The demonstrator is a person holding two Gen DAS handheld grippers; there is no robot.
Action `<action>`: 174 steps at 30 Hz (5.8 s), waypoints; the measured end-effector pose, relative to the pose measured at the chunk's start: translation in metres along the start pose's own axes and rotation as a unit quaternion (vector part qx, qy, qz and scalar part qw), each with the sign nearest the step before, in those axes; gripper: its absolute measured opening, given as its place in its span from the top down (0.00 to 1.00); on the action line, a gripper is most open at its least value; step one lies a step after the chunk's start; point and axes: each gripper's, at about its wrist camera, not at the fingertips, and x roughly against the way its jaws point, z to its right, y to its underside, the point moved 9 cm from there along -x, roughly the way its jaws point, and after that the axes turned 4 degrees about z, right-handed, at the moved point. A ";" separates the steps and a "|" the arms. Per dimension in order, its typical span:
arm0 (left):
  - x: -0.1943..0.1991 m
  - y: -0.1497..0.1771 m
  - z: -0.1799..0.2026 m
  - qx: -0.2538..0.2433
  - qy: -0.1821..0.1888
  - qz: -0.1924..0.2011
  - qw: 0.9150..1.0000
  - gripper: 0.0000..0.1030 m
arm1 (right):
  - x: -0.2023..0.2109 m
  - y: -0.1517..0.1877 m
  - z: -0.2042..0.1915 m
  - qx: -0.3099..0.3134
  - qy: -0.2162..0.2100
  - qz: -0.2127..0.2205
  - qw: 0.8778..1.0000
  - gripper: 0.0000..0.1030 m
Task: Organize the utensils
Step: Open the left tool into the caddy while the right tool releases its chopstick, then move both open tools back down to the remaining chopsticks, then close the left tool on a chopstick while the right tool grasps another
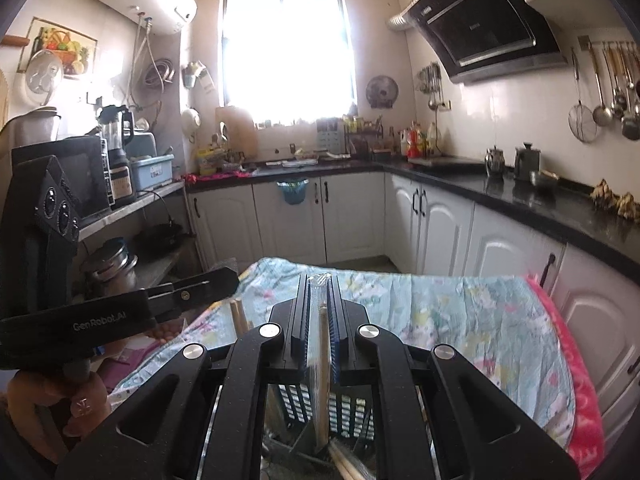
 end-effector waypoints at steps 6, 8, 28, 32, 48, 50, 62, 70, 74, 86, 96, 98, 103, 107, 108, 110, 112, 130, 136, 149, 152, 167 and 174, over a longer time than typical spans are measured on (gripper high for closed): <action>0.003 0.007 -0.005 0.003 -0.013 -0.005 1.000 0.68 | 0.007 0.010 0.010 -0.025 0.010 -0.012 1.000 0.74; 0.006 0.008 -0.007 0.005 -0.018 -0.006 1.000 0.65 | 0.012 0.012 0.013 -0.033 0.013 -0.014 0.999 0.69; 0.064 -0.001 -0.016 0.034 -0.043 0.038 0.998 0.11 | 0.063 0.021 0.026 -0.029 0.062 -0.013 0.998 0.38; 0.071 0.002 -0.018 0.038 -0.046 0.040 0.997 0.11 | 0.073 0.022 0.025 -0.030 0.060 -0.009 0.998 0.37; 0.085 0.030 -0.016 0.029 -0.053 0.025 0.998 0.11 | 0.100 0.043 0.026 -0.036 0.067 -0.021 0.997 0.37; 0.086 0.035 -0.016 0.030 -0.052 0.022 0.998 0.11 | 0.101 0.047 0.025 -0.037 0.067 -0.025 0.997 0.37; 0.078 0.074 -0.015 0.019 -0.063 -0.015 0.998 0.11 | 0.097 0.084 0.021 -0.036 0.067 -0.067 0.995 0.36; 0.074 0.097 -0.018 0.008 -0.075 -0.035 0.997 0.11 | 0.094 0.102 0.009 -0.034 0.058 -0.091 0.994 0.36; 0.073 0.109 -0.022 0.008 -0.079 -0.048 0.996 0.11 | 0.093 0.112 0.008 -0.037 0.060 -0.105 0.992 0.36; 0.066 0.141 -0.031 0.007 -0.090 -0.082 0.992 0.11 | 0.091 0.143 0.009 -0.039 0.063 -0.142 0.987 0.36; 0.057 0.163 -0.038 0.010 -0.098 -0.113 0.989 0.11 | 0.085 0.170 0.012 -0.042 0.064 -0.172 0.982 0.36; 0.055 0.168 -0.038 0.008 -0.099 -0.121 0.988 0.11 | 0.084 0.173 0.013 -0.044 0.064 -0.176 0.981 0.36; 0.048 0.181 -0.040 0.009 -0.096 -0.140 0.986 0.11 | 0.082 0.182 0.016 -0.045 0.063 -0.189 0.979 0.37; 0.040 0.194 -0.042 0.015 -0.089 -0.160 0.983 0.11 | 0.078 0.192 0.019 -0.047 0.063 -0.202 0.976 0.37; 0.038 0.198 -0.042 0.018 -0.087 -0.165 0.982 0.11 | 0.077 0.195 0.020 -0.048 0.064 -0.207 0.975 0.37; 0.032 0.206 -0.043 0.025 -0.082 -0.178 0.980 0.11 | 0.075 0.201 0.022 -0.050 0.062 -0.214 0.974 0.39; 0.029 0.212 -0.044 0.028 -0.078 -0.188 0.979 0.14 | 0.070 0.209 0.022 -0.050 0.061 -0.225 0.971 0.42; -0.009 0.240 -0.052 0.080 -0.066 -0.243 0.965 0.47 | 0.047 0.242 0.026 -0.079 0.045 -0.275 0.957 0.57; -0.018 0.237 -0.059 0.079 -0.078 -0.242 0.964 0.52 | 0.038 0.252 0.034 -0.109 0.041 -0.288 0.950 0.61; -0.023 0.229 -0.079 0.085 -0.092 -0.236 0.964 0.70 | 0.014 0.260 0.056 -0.183 0.029 -0.297 0.937 0.73; -0.024 0.227 -0.082 0.088 -0.094 -0.237 0.963 0.70 | 0.011 0.260 0.061 -0.199 0.026 -0.295 0.934 0.77; -0.028 0.221 -0.098 0.103 -0.102 -0.237 0.961 0.88 | 0.030 0.245 0.077 -0.240 0.027 -0.262 0.934 0.90; -0.026 0.220 -0.099 0.111 -0.094 -0.239 0.960 0.93 | 0.041 0.228 0.069 -0.228 0.019 -0.246 0.942 0.90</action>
